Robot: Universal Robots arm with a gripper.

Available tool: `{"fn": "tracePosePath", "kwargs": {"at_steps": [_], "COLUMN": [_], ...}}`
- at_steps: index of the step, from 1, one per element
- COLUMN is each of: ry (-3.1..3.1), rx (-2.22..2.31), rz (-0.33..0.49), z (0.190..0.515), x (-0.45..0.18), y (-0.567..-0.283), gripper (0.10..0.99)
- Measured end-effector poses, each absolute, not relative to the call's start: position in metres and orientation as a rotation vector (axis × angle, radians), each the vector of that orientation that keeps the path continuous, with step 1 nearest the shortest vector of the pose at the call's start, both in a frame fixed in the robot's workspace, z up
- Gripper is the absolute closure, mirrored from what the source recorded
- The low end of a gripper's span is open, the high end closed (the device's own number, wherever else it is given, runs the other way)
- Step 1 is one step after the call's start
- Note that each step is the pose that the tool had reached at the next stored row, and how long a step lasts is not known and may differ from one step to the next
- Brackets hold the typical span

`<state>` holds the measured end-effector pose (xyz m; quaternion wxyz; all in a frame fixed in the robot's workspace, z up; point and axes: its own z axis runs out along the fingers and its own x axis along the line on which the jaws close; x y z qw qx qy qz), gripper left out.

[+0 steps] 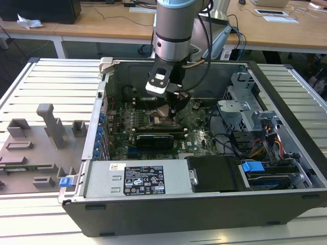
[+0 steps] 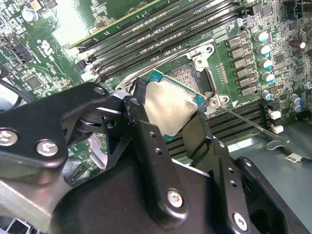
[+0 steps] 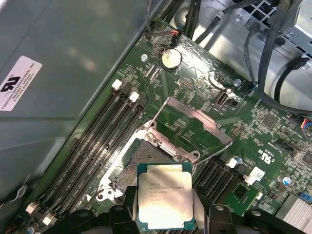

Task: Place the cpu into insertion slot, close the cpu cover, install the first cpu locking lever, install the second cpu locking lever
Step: 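Place the cpu into insertion slot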

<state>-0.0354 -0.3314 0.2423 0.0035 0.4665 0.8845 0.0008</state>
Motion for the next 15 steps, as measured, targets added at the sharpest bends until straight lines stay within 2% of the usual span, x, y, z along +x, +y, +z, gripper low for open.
{"fn": "tracePosePath", "kwargs": {"at_steps": [15], "ry": [2.709], "rx": [1.57], "rz": [-0.008], "z": [0.2423], "x": [-0.0354], "y": [-0.3314], "gripper": [0.545]}}
